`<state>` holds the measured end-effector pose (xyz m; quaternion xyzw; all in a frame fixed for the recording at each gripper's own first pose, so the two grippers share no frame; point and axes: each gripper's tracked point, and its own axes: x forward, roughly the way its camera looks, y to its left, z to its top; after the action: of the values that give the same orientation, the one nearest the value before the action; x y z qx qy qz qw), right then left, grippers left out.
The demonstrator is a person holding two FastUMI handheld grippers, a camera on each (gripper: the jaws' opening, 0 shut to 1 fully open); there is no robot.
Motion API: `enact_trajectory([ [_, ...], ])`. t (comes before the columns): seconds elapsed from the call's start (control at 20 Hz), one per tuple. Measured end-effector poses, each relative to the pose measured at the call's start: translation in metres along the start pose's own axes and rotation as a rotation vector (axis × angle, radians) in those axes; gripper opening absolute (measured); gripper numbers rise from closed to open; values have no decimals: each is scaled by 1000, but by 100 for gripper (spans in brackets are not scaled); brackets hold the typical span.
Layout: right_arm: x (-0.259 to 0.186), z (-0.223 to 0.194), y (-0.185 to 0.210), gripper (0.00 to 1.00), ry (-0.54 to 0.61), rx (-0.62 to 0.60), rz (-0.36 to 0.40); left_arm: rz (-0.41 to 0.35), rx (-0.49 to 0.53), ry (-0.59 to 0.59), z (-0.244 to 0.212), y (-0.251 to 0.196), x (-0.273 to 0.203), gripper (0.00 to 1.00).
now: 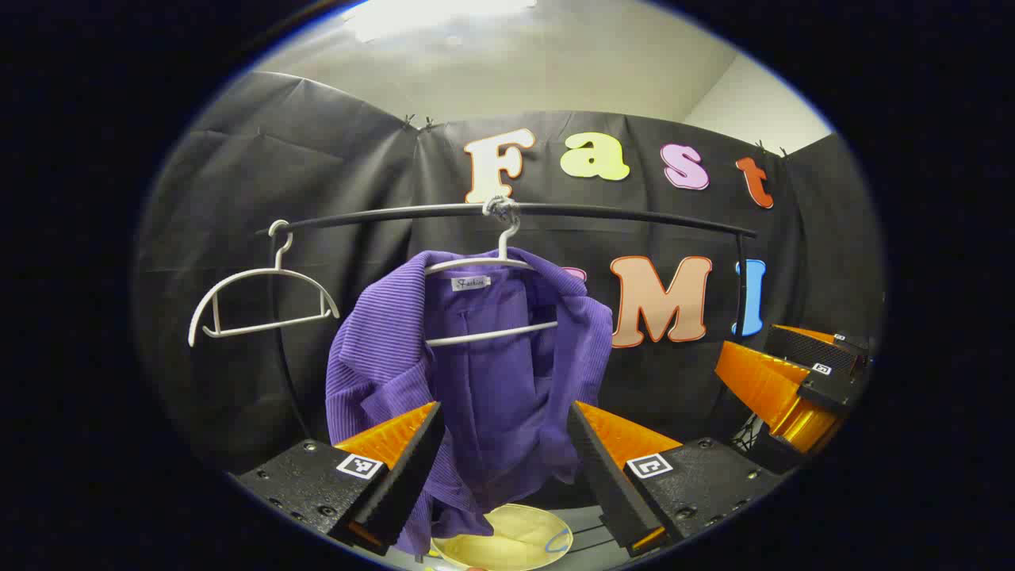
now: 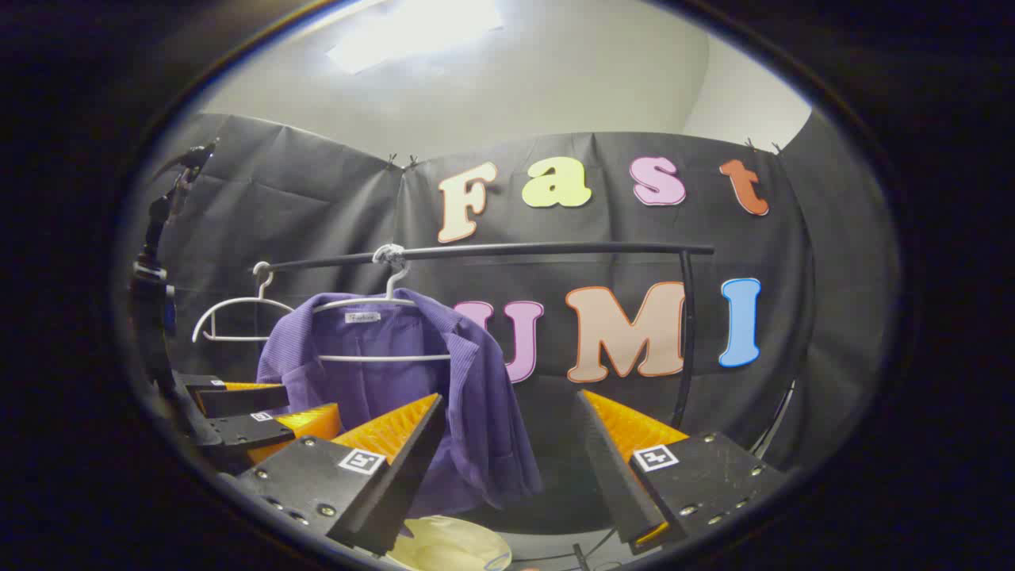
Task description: Grasp the clothes on the hanger with both hands and then place them into the laundry hamper below.
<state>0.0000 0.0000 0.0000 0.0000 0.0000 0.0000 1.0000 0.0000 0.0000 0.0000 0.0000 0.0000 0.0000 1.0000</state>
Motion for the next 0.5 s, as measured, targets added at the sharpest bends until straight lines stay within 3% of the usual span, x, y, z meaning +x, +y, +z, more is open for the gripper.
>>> enact_trajectory([
  [0.5, 11, -10, 6, 98, 19, -3, 35, 61, -20, 18, -11, 11, 6, 93],
])
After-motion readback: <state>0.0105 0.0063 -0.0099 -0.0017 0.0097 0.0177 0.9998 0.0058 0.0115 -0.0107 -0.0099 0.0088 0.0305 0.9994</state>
